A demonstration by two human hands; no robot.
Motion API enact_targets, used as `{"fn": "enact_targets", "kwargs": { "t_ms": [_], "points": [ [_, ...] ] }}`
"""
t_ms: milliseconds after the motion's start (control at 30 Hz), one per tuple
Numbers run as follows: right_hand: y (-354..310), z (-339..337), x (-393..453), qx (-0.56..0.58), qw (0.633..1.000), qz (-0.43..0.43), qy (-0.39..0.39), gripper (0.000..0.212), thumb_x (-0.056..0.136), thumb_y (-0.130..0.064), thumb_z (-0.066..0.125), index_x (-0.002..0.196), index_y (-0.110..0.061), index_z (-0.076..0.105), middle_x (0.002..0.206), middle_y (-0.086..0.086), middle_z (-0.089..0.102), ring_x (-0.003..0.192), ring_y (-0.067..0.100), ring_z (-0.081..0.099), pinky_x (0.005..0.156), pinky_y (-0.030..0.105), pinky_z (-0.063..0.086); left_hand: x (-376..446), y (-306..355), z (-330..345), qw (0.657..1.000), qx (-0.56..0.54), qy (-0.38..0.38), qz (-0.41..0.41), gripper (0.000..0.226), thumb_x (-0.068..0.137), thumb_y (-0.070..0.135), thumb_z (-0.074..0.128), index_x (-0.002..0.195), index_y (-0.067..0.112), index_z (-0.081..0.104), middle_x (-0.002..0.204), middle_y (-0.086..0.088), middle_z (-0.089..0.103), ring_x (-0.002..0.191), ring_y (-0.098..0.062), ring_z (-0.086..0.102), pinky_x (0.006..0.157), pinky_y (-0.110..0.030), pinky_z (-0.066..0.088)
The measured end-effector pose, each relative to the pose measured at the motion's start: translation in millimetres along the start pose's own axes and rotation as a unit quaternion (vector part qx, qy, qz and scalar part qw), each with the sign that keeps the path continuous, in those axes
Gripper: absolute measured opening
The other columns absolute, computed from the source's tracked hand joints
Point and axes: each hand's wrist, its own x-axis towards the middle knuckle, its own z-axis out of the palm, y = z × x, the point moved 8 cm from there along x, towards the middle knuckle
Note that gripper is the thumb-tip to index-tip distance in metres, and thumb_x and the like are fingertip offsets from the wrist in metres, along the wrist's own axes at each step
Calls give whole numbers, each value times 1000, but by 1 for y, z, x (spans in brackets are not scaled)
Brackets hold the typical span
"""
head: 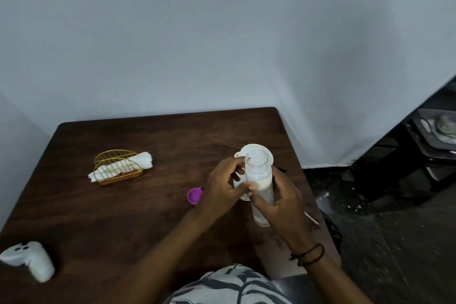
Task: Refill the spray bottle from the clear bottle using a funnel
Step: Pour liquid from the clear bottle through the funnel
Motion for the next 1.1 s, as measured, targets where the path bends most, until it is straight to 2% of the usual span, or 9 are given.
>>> {"fn": "enact_targets", "kwargs": {
  "t_ms": [100, 167, 267, 400, 500, 700, 833, 967, 1100],
  "points": [
    [10, -18, 4, -19, 1000, 23, 5, 54, 73, -26, 87, 121, -16, 65, 113, -6, 70, 101, 9, 66, 84, 28, 55, 10, -22, -5, 996, -2, 51, -66, 27, 86, 38, 65, 100, 16, 72, 94, 10, 70, 86, -9, 65, 73, -23, 52],
    [13, -26, 6, -22, 999, 24, -2, 47, 74, -30, 83, 117, -22, 64, 108, -17, 68, 97, 1, 64, 81, 23, 54, 16, -34, -12, 989, 5, 105, -100, 6, 90, 21, 66, 91, 18, 72, 90, 11, 70, 84, -5, 66, 71, -17, 50],
    [16, -34, 7, -45, 998, 33, -13, 43, 74, -40, 77, 112, -32, 60, 99, -33, 62, 94, -8, 61, 74, 12, 51, 20, -51, -13, 973, -6, 138, -183, 5, 91, 19, 67, 88, 21, 70, 88, 8, 69, 83, -6, 65, 71, -21, 50],
    [30, -36, 9, -112, 989, 74, -57, 47, 72, -51, 73, 114, -38, 57, 99, -24, 65, 91, -9, 60, 69, 18, 53, 17, -74, -1, 947, -42, 120, -297, 8, 91, 31, 67, 84, 28, 68, 81, 12, 69, 71, -2, 62, 65, -21, 44],
    [30, -35, 9, -125, 984, 89, -86, 51, 71, -54, 70, 118, -41, 56, 98, -22, 68, 87, -6, 62, 67, 15, 50, 12, -85, 8, 927, -94, 118, -343, 19, 90, 34, 68, 79, 19, 71, 68, 8, 65, 61, -6, 54, 63, -30, 43],
    [24, -37, 14, -179, 970, 104, -130, 45, 70, -53, 70, 110, -33, 64, 91, -13, 70, 72, 0, 55, 56, 5, 32, 10, -94, 15, 911, -123, 114, -377, 31, 88, 34, 71, 66, 13, 69, 60, 3, 63, 59, -8, 53, 65, -32, 46],
    [24, -36, 20, -208, 958, 116, -162, 42, 74, -49, 73, 111, -31, 64, 95, -9, 70, 80, 9, 61, 57, 13, 37, 12, -97, 17, 905, -135, 110, -389, 29, 87, 31, 71, 62, 16, 69, 56, 6, 62, 53, -3, 51, 59, -27, 45],
    [28, -36, 25, -234, 945, 145, -177, 43, 71, -52, 72, 108, -31, 62, 94, -9, 67, 84, 15, 64, 65, 28, 48, 10, -96, 20, 899, -147, 112, -397, 29, 89, 28, 70, 69, 7, 68, 55, 7, 60, 53, -3, 52, 58, -25, 44],
    [31, -37, 27, -246, 939, 158, -181, 45, 68, -56, 70, 105, -32, 62, 92, -10, 67, 82, 16, 64, 64, 28, 46, 9, -93, 21, 898, -149, 111, -398, 29, 90, 27, 69, 69, 7, 67, 55, 7, 59, 56, -6, 52, 59, -25, 44]
  ]
}}
